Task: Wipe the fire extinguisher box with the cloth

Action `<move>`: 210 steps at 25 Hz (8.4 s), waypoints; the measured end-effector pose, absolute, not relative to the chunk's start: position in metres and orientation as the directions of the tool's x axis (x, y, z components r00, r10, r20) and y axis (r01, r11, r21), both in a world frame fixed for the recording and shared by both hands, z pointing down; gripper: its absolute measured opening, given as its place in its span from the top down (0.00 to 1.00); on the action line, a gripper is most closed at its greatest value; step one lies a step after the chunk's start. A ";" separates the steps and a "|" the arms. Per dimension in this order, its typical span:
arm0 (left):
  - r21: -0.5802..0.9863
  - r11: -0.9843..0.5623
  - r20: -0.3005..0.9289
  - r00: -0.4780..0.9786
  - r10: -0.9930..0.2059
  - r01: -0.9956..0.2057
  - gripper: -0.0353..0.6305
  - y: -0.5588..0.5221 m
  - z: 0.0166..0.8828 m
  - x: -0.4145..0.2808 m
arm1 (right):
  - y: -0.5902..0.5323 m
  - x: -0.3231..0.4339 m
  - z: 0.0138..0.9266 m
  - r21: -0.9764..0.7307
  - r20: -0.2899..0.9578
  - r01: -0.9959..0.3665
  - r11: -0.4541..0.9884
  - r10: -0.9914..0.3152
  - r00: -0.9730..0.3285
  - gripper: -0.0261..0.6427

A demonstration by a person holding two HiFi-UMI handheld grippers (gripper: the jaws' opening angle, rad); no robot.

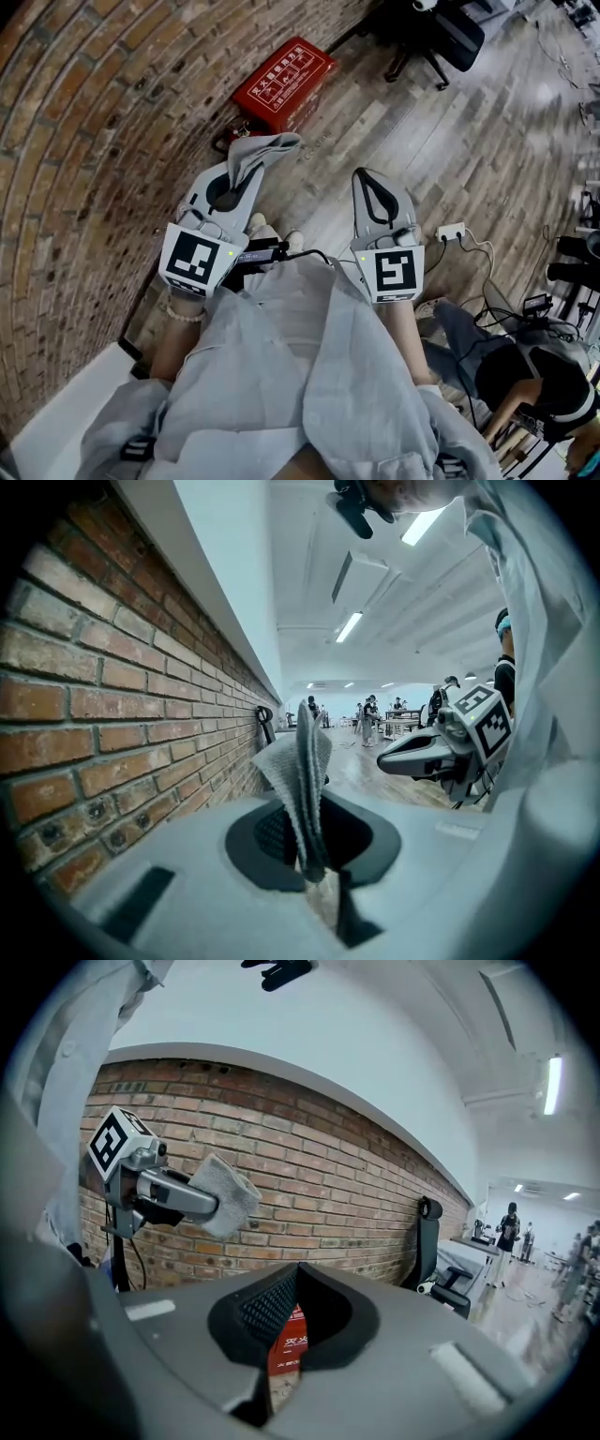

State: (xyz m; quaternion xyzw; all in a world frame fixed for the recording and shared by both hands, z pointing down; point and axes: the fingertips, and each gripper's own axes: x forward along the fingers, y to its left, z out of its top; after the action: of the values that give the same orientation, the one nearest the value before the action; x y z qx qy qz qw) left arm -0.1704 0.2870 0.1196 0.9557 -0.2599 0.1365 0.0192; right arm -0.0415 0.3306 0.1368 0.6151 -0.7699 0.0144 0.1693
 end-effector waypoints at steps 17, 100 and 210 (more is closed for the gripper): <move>-0.033 -0.903 0.286 0.861 -0.420 -0.429 0.93 0.206 0.136 -0.132 | 0.267 -0.013 0.156 0.166 0.307 -0.972 0.168 -0.945 -0.111 0.95; 0.224 -0.630 0.564 0.626 -0.538 -0.743 0.93 -0.161 0.440 0.027 | -0.026 0.095 0.376 0.035 0.470 -0.925 0.380 -0.823 -0.320 0.95; 0.437 -0.061 0.769 0.408 -0.492 -0.897 0.93 -0.186 0.574 -0.015 | -0.028 0.066 0.398 -0.009 0.504 -0.892 0.452 -0.768 -0.395 0.95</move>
State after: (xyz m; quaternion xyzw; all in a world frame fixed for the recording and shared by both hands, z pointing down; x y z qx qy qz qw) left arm -0.0155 -0.1863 0.5735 0.6955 -0.4992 0.2161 0.4693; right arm 0.0658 -0.0278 0.3981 0.5042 -0.8232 0.1403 0.2201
